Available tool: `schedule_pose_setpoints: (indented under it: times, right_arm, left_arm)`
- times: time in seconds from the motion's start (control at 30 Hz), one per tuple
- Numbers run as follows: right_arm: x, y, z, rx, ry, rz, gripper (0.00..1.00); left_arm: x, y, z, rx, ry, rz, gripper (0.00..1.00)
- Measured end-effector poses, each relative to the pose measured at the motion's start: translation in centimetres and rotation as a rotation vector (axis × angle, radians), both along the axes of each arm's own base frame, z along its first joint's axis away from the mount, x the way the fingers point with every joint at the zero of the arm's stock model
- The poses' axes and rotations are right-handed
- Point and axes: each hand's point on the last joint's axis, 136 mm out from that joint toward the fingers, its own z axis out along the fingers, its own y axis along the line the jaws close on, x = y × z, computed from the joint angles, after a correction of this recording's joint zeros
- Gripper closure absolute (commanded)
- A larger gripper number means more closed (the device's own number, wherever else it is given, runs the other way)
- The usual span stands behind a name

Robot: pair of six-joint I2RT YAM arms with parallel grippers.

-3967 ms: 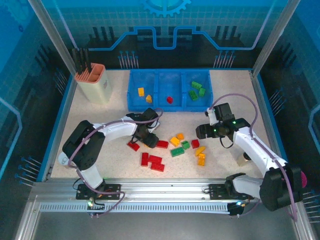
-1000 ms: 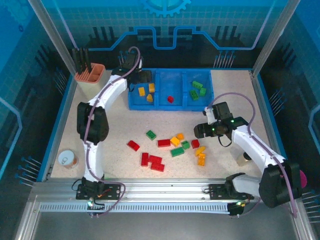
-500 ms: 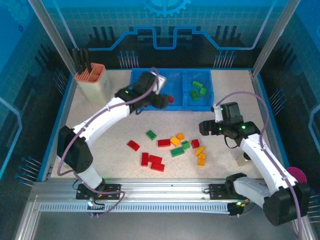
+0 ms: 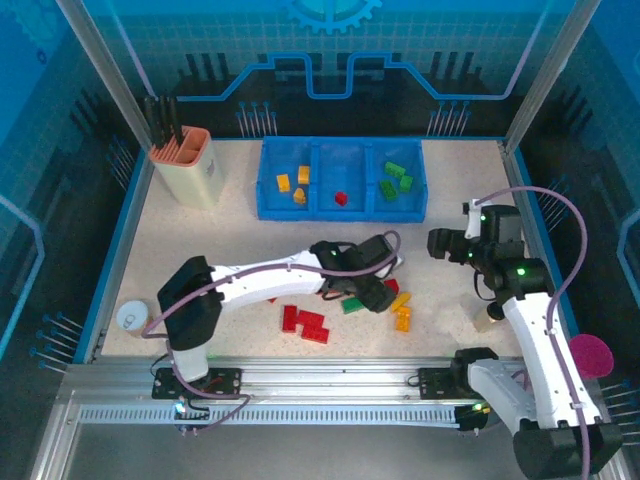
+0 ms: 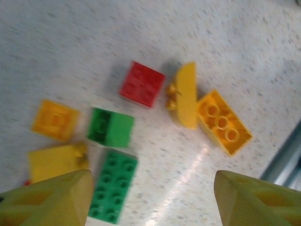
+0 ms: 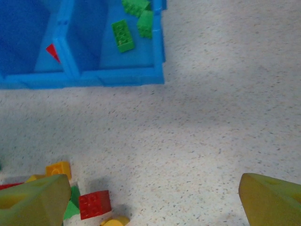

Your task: Sort the legos into containers by color

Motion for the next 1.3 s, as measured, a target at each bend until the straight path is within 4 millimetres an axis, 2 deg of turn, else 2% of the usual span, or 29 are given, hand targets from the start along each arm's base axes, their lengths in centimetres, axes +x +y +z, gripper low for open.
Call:
schedule_pose_setpoints:
  times: [0.1,0.2,0.9,1.1,1.3]
  right_arm:
    - [0.0,-0.7,0.0,0.011,-0.002,-0.026,0.07]
    - [0.0,-0.8,-0.5,0.023,0.012,-0.029,0.06]
    - [0.9,-0.1,-1.5,0.088,0.037,0.019,0.06]
    - [1.0,0.2,-1.5,0.099,0.035,0.032,0.06]
    - [1.2,0.4,-1.5,0.109,0.033,0.043,0.06]
  left_arm:
    - [-1.6,-0.9,-1.8,0.024,0.041,-0.008,0.31]
    - [-2.3,-1.6,-3.0,0.037,0.075,0.0,0.32]
    - [-1.3,-6.2,-7.4,0.037,0.174,0.048,0.34]
    - [-1.1,-7.0,-8.3,0.03,0.193,0.071,0.44]
    - [-0.8,-7.2,-8.3,0.016,0.203,0.095,0.57]
